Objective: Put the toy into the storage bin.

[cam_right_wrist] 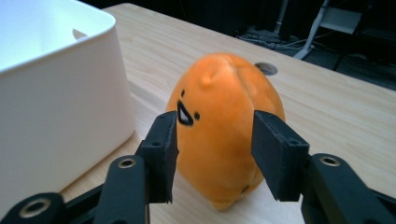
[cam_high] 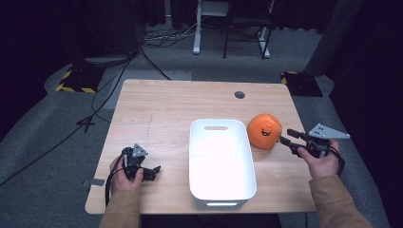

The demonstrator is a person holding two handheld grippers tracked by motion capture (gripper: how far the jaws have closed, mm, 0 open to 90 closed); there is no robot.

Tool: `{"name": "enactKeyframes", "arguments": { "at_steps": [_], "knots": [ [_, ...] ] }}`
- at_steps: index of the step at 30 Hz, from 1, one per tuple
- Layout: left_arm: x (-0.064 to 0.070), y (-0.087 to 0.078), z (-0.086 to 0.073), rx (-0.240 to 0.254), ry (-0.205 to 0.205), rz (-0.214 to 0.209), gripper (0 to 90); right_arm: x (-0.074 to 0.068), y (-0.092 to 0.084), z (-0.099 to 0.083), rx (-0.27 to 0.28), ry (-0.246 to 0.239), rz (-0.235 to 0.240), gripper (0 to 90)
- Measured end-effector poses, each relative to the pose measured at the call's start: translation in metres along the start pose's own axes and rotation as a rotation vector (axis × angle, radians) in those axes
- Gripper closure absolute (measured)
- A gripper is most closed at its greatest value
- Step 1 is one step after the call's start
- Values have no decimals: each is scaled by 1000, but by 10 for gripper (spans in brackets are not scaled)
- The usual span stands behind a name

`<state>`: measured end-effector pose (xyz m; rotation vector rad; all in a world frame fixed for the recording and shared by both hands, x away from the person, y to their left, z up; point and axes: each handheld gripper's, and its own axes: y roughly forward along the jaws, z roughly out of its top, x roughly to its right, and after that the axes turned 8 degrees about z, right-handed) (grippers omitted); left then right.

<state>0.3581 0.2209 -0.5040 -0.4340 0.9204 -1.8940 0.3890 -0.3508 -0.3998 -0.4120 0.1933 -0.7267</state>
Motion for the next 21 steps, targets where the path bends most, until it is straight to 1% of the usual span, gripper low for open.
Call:
{"name": "enactKeyframes", "arguments": {
  "at_steps": [1,2,3,7,8,9,10,14,16,18,19,21],
  "knots": [
    [0,0,0,0,0,0,4,0,0,0,0,0,0,529],
    [0,0,0,-1,0,1,4,1,2,6,11,-12,11,550],
    [0,0,0,-1,0,1,4,2,3,7,14,-17,11,560],
    [0,0,0,-2,0,0,4,5,7,11,26,-20,11,572],
    [0,0,0,0,0,-2,4,8,11,14,38,-24,11,574],
    [0,0,0,-1,0,0,4,8,11,14,38,-24,11,574],
    [0,0,0,-1,0,-1,4,10,16,17,38,-22,12,574],
    [0,0,0,0,0,-2,4,15,25,21,43,-29,21,574],
    [0,0,0,0,0,-2,4,18,30,23,48,-22,27,573],
    [0,0,0,0,0,-2,4,20,32,23,49,-17,30,573],
    [0,0,0,-1,0,-3,4,23,36,25,53,-10,29,572],
    [0,0,0,-1,0,-2,4,26,39,25,52,-5,28,572]
  ]
}}
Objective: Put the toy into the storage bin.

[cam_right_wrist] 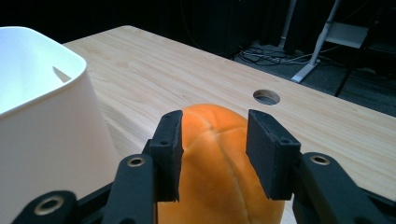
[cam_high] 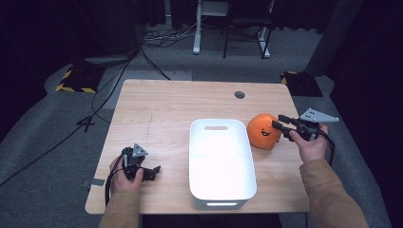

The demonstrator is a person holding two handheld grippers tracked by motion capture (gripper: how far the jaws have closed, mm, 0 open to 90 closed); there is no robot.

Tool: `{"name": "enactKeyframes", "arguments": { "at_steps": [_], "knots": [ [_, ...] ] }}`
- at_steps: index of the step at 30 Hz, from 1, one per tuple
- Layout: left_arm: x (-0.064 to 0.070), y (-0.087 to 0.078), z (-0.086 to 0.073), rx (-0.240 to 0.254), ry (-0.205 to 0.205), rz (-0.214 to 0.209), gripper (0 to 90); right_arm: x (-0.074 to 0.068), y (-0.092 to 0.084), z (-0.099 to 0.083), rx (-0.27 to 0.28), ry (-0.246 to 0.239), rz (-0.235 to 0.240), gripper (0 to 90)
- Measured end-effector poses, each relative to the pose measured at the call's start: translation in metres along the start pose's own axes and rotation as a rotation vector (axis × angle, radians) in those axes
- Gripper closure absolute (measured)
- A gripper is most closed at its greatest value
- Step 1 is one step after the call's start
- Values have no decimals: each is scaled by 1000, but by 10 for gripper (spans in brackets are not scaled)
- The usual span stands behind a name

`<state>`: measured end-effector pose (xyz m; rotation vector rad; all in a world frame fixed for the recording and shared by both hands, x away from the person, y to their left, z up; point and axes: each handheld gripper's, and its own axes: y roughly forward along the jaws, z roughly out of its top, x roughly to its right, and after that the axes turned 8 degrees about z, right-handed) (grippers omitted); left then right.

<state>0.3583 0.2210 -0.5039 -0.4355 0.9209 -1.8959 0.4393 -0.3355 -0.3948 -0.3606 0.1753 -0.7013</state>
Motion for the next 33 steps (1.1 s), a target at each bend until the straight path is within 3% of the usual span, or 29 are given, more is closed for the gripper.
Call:
{"name": "enactKeyframes", "arguments": {
  "at_steps": [7,10,11,12,13,22,33],
  "knots": [
    [0,0,0,1,0,0,4,3,16,-4,-46,-7,-4,568],
    [0,0,0,1,0,1,4,4,20,-6,-57,-12,14,702],
    [0,0,0,1,0,1,4,4,20,-6,-57,-12,14,702],
    [0,0,0,1,0,1,4,3,20,-5,-56,-11,25,791],
    [0,0,0,1,0,1,4,3,20,-5,-56,-11,25,791],
    [0,0,0,1,0,0,4,5,4,0,-4,-27,52,826],
    [0,0,0,1,0,0,4,-1,-23,23,19,-88,108,826]
  ]
}}
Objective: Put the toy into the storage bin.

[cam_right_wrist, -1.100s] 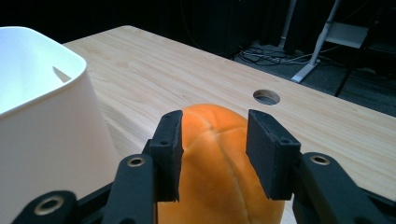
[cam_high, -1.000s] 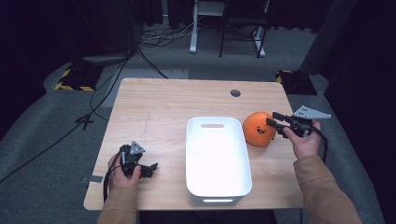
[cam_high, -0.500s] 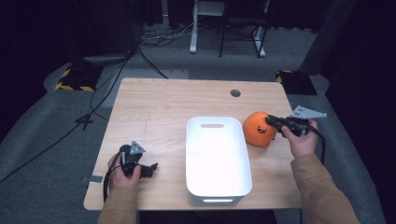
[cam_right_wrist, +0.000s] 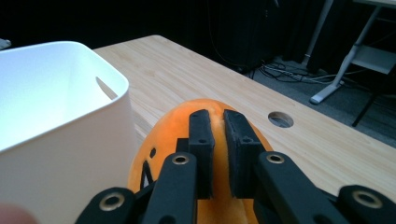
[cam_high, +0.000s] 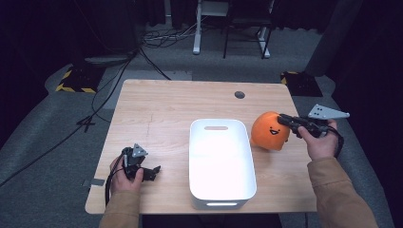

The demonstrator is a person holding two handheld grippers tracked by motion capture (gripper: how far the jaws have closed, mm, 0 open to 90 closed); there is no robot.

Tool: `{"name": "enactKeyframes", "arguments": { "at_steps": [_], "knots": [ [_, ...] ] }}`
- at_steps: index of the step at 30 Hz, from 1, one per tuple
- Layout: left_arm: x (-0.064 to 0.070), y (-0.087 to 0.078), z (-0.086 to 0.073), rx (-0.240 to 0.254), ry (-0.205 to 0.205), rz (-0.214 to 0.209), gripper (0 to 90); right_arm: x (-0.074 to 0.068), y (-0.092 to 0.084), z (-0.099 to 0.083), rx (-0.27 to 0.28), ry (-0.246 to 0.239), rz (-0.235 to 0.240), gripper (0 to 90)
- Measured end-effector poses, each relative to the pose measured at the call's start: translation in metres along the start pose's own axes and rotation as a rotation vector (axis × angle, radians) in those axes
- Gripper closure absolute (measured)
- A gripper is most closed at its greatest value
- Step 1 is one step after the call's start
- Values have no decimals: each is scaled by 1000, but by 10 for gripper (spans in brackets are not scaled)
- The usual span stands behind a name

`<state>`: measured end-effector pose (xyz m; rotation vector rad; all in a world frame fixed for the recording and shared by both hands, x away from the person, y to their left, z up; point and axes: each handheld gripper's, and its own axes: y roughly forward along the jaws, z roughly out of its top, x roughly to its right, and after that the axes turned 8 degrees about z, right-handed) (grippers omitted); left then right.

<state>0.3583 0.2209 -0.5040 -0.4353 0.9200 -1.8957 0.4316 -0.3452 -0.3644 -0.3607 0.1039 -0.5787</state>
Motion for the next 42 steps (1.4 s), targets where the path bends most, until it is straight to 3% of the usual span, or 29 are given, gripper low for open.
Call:
{"name": "enactKeyframes", "arguments": {
  "at_steps": [7,17,27,34,42],
  "knots": [
    [0,0,0,0,0,0,4,-4,-11,12,12,-21,38,828],
    [0,0,0,0,0,0,4,-10,-27,30,27,-90,111,830],
    [0,0,0,0,0,0,4,-27,-45,54,46,-154,177,830],
    [0,0,0,0,0,0,4,-43,-51,70,65,-174,198,830],
    [0,0,0,0,0,0,4,-59,-59,90,73,-174,183,830]
  ]
}}
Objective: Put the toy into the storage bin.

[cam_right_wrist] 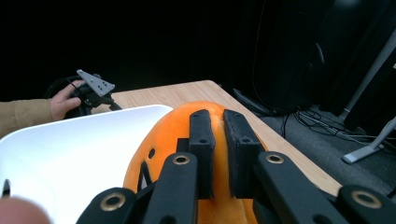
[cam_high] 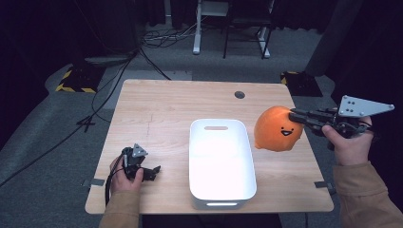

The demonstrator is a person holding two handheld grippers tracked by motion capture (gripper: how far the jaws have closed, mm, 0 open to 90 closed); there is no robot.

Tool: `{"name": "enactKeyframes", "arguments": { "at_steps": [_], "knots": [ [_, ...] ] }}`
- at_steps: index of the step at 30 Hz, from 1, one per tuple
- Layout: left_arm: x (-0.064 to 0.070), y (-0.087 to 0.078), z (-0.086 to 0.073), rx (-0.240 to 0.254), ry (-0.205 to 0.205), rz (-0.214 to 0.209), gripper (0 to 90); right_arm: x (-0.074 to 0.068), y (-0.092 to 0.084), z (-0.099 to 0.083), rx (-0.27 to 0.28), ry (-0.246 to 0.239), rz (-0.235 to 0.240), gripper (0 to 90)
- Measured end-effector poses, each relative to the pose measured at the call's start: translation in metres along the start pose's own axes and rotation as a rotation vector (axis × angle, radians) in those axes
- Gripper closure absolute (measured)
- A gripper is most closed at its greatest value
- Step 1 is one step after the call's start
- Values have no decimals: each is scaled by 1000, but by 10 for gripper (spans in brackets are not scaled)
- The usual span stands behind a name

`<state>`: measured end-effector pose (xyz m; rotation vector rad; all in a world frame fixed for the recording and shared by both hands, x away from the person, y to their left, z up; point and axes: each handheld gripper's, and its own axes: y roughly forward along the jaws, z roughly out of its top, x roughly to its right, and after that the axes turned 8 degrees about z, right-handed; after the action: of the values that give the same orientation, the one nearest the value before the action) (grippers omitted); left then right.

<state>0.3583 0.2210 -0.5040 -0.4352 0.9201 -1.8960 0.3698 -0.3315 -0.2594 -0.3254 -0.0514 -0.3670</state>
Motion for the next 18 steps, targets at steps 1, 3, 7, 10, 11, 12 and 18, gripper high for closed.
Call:
{"name": "enactKeyframes", "arguments": {
  "at_steps": [1,3,7,10,11,12,18],
  "knots": [
    [0,0,0,0,0,0,4,-1,0,2,3,-3,0,830],
    [0,0,0,0,0,0,4,-5,0,5,10,3,6,830],
    [0,0,0,0,0,0,4,-10,2,11,16,12,18,830],
    [0,0,0,0,0,0,4,-16,6,15,19,27,35,829],
    [0,0,0,-1,0,-1,4,-18,7,16,19,23,38,829],
    [0,0,0,-1,0,-1,4,-18,7,16,19,23,38,829],
    [0,0,0,0,0,0,4,-31,18,25,28,9,70,829]
  ]
}}
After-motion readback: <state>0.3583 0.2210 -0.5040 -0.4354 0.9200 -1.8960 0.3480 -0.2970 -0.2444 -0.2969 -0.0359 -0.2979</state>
